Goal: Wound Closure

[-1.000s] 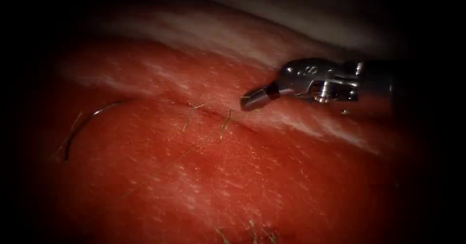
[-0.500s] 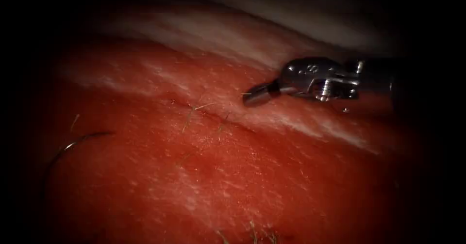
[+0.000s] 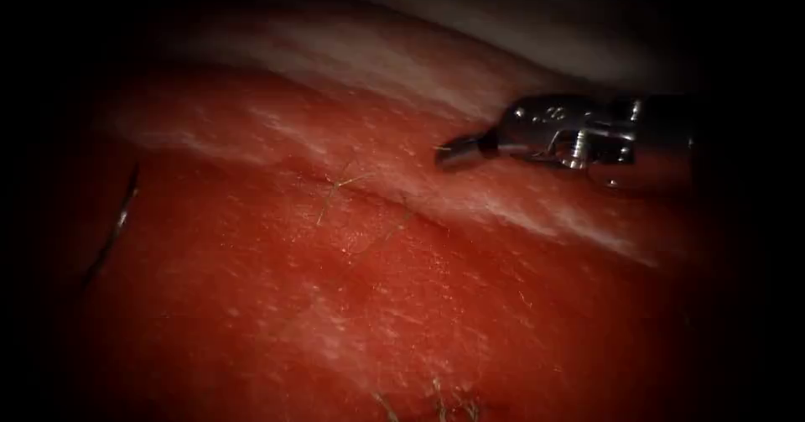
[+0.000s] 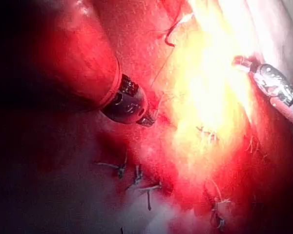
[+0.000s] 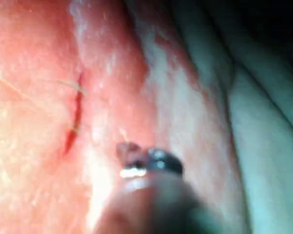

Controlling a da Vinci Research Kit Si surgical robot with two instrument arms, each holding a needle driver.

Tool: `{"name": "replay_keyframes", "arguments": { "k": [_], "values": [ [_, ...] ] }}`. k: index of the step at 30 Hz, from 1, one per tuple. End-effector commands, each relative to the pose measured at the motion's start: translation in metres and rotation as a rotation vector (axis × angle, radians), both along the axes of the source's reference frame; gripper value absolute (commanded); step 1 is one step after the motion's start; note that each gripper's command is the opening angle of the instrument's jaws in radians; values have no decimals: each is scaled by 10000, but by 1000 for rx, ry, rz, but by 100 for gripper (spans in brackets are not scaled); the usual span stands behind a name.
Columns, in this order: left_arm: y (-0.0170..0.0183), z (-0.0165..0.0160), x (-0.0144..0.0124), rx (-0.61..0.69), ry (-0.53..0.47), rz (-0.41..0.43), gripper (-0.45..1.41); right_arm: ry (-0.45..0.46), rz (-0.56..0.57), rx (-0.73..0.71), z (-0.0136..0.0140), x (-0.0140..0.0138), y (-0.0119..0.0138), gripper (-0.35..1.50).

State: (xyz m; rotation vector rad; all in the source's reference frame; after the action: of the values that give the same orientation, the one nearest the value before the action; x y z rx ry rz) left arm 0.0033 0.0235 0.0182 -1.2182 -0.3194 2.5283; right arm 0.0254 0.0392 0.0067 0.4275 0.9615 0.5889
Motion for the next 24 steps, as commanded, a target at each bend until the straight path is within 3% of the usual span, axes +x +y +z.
{"name": "replay_keyframes", "arguments": {
  "k": [1,2,4,6,11,14,24],
  "values": [
    [-9,4,-6,4,-5,0,-35,-5,27,-15,0,8,6,121],
    [26,1,-18,-26,-21,-5,-35,-38,85,-28,-8,2,8,132],
    [48,2,-25,-42,-32,-8,-35,-61,116,-31,-14,-3,6,132],
    [95,10,-40,-62,-36,-25,-35,-81,170,-37,-31,-19,1,133],
    [139,23,-56,-74,-44,-46,-35,-84,227,-56,-53,-41,-1,135],
    [172,29,-80,-75,-50,-64,-35,-66,280,-73,-77,-55,6,132],
    [270,40,-145,-39,-141,-49,-35,-4,372,-108,-128,-44,9,120]
  ]
}}
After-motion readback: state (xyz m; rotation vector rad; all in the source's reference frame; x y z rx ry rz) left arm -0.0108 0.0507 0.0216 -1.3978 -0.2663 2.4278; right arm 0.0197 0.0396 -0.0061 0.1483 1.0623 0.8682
